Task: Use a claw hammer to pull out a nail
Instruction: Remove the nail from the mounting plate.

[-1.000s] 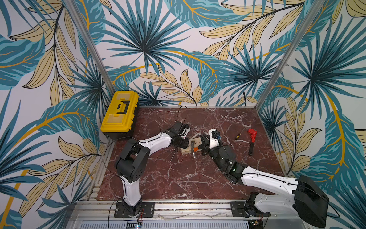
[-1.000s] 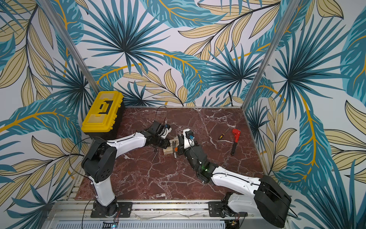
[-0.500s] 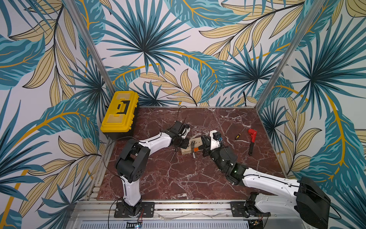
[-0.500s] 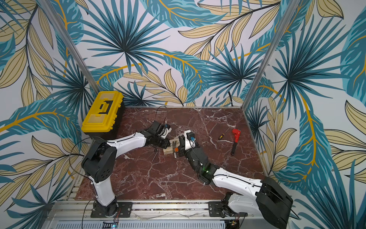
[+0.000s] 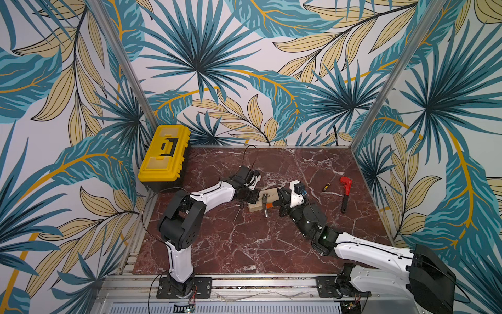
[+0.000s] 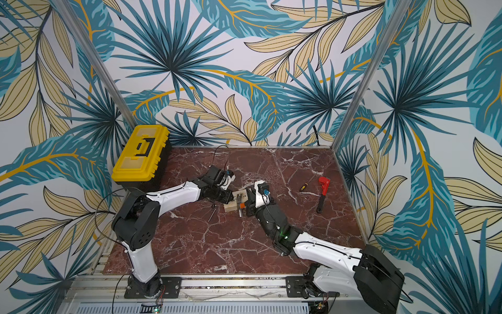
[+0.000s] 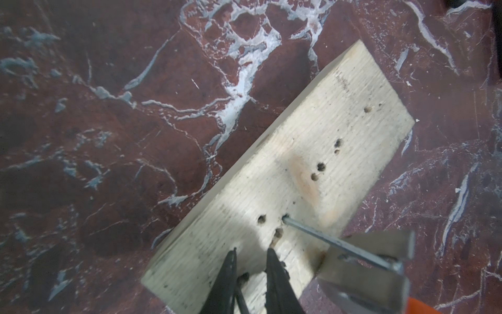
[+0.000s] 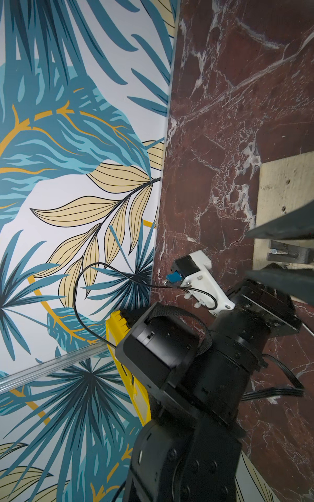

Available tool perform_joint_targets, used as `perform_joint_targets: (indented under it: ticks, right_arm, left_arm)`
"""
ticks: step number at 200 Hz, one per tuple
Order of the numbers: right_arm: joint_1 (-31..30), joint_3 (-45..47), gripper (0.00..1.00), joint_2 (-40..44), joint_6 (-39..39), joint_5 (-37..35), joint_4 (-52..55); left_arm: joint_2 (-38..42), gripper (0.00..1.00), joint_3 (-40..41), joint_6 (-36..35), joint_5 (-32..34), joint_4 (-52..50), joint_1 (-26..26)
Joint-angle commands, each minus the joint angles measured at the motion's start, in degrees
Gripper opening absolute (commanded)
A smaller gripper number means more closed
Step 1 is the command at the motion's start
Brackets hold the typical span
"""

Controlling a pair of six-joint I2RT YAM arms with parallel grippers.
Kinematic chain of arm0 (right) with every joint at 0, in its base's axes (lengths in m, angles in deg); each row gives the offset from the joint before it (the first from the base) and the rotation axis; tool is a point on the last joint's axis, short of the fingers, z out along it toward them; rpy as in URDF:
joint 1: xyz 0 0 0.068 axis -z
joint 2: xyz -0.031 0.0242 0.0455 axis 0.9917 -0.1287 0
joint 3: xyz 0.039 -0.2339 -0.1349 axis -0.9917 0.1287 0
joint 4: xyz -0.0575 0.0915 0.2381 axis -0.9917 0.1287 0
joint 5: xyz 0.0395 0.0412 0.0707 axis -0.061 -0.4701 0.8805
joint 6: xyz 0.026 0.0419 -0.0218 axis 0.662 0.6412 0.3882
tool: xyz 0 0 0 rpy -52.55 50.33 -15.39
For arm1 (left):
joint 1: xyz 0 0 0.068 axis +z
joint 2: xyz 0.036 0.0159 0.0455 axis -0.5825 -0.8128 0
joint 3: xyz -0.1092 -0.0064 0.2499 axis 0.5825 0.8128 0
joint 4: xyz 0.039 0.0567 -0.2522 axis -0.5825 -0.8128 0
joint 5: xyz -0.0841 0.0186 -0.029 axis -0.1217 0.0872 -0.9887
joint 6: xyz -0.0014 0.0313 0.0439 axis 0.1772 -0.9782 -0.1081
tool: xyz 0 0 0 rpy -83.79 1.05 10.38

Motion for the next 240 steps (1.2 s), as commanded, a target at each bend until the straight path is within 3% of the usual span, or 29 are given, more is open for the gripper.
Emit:
perform_joint_targets:
  ticks: [1,240]
  right_arm:
    - [-0.2,3.3,0.00,-0.7,-2.3,-1.8,11.1]
    - [-0.3,3.3,0.00,9.4,-2.3,-3.7,13.9]
  left_arm:
    - [-10.7,0.22,5.1,0.4,5.2,-8.4,0.6]
    - [-10.3,0.21,5.3,0.6,5.0,-8.4,0.7]
